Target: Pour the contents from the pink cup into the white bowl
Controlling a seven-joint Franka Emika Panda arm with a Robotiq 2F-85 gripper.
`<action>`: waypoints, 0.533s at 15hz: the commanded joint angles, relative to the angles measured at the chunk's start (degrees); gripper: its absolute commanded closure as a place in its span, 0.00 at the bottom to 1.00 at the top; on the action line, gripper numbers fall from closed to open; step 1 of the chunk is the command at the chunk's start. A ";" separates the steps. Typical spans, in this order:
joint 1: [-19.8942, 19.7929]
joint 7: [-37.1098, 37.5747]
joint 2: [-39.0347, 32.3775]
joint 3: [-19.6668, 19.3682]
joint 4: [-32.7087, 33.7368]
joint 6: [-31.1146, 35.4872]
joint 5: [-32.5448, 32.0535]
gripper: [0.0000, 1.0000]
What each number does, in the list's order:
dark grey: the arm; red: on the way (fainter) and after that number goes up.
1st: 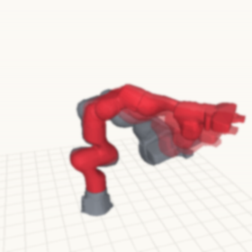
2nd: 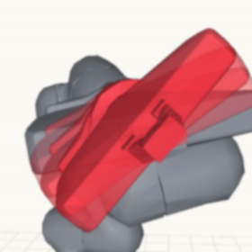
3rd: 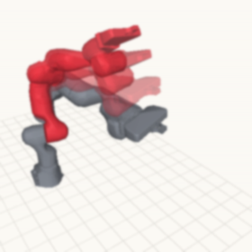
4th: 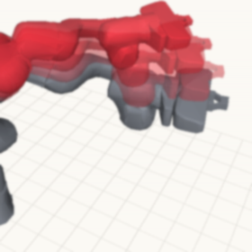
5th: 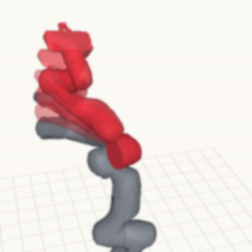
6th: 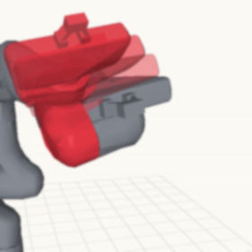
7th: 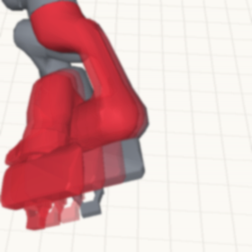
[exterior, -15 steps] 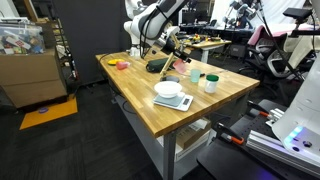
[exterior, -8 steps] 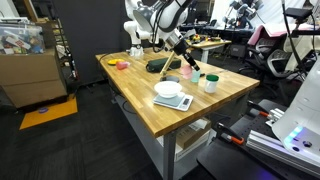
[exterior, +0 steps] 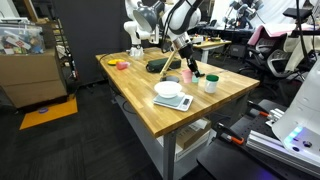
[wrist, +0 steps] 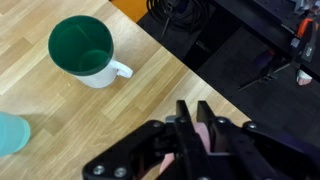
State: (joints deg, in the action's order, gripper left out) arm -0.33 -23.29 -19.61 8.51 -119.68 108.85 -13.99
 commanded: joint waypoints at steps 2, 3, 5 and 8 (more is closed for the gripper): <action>1.03 -0.18 0.02 -1.04 0.09 0.01 0.36 0.96; 0.91 0.24 -0.73 -1.26 0.41 0.43 0.62 0.96; 0.34 2.11 -2.17 -2.30 1.07 2.52 1.15 0.96; -0.18 6.00 -5.11 -5.35 3.94 3.89 0.04 0.96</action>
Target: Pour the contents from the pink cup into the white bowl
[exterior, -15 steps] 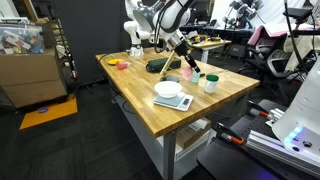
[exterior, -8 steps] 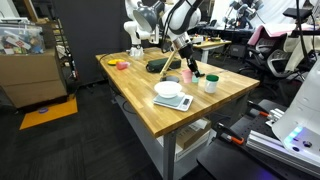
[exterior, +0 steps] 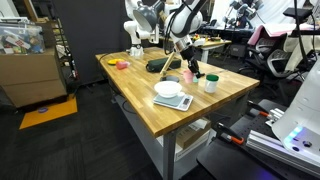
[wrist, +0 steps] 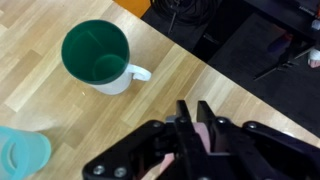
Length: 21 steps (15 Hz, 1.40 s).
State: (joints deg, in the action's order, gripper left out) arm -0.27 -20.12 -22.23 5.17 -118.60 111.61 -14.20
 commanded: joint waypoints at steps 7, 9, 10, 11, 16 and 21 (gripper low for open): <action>-0.97 3.71 -11.30 -3.85 12.83 1.11 1.55 0.96; -0.98 3.38 -13.20 -3.63 14.46 0.57 1.80 0.96; -1.02 3.15 -13.99 -3.48 14.90 0.31 2.00 0.96; -1.03 2.95 -14.62 -3.33 15.30 0.18 2.13 0.96; -1.23 1.79 -16.04 -2.07 15.57 0.46 3.37 0.51; -1.31 0.40 -13.70 -0.91 14.03 0.64 4.37 0.19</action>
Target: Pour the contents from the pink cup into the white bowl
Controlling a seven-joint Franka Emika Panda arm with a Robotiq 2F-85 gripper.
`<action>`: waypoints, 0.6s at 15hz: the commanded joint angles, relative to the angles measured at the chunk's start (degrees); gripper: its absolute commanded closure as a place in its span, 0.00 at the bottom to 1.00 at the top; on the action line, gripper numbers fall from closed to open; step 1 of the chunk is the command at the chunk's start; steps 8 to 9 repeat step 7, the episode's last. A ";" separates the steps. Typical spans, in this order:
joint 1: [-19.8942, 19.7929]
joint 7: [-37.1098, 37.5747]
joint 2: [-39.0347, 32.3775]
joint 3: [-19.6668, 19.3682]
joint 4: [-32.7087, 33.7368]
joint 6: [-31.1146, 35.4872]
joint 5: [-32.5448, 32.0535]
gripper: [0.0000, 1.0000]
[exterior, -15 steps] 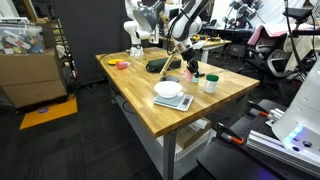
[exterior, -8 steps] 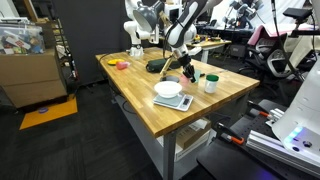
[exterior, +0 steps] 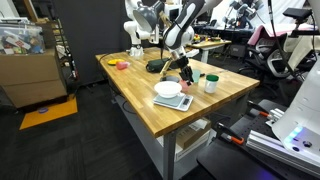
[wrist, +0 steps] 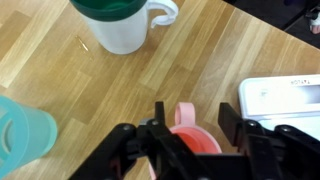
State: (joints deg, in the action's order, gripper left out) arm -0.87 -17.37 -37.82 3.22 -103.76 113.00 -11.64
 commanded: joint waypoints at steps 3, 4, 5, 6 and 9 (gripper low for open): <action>0.24 -0.96 0.81 0.38 0.13 -0.26 0.80 0.22; 0.22 -1.08 0.96 0.40 0.09 -0.31 0.88 0.19; 0.18 -1.14 0.97 0.40 0.06 -0.32 0.89 0.19; 0.16 -1.16 0.97 0.40 0.01 -0.32 0.89 0.19; 0.17 -1.16 0.97 0.40 -0.03 -0.32 0.89 0.19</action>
